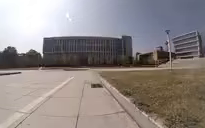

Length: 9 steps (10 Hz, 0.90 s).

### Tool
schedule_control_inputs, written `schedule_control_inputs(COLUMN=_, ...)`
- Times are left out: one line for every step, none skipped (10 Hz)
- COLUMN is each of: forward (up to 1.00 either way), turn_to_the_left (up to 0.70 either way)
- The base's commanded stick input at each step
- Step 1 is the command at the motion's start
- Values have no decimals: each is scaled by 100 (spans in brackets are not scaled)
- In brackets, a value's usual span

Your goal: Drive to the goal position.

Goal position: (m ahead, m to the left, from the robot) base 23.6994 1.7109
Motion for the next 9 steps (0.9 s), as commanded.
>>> schedule_control_inputs(forward=4, turn_to_the_left=0)
schedule_control_inputs(forward=4, turn_to_the_left=0)
schedule_control_inputs(forward=4, turn_to_the_left=0)
schedule_control_inputs(forward=4, turn_to_the_left=0)
schedule_control_inputs(forward=4, turn_to_the_left=0)
schedule_control_inputs(forward=4, turn_to_the_left=0)
schedule_control_inputs(forward=4, turn_to_the_left=0)
schedule_control_inputs(forward=4, turn_to_the_left=0)
schedule_control_inputs(forward=4, turn_to_the_left=0)
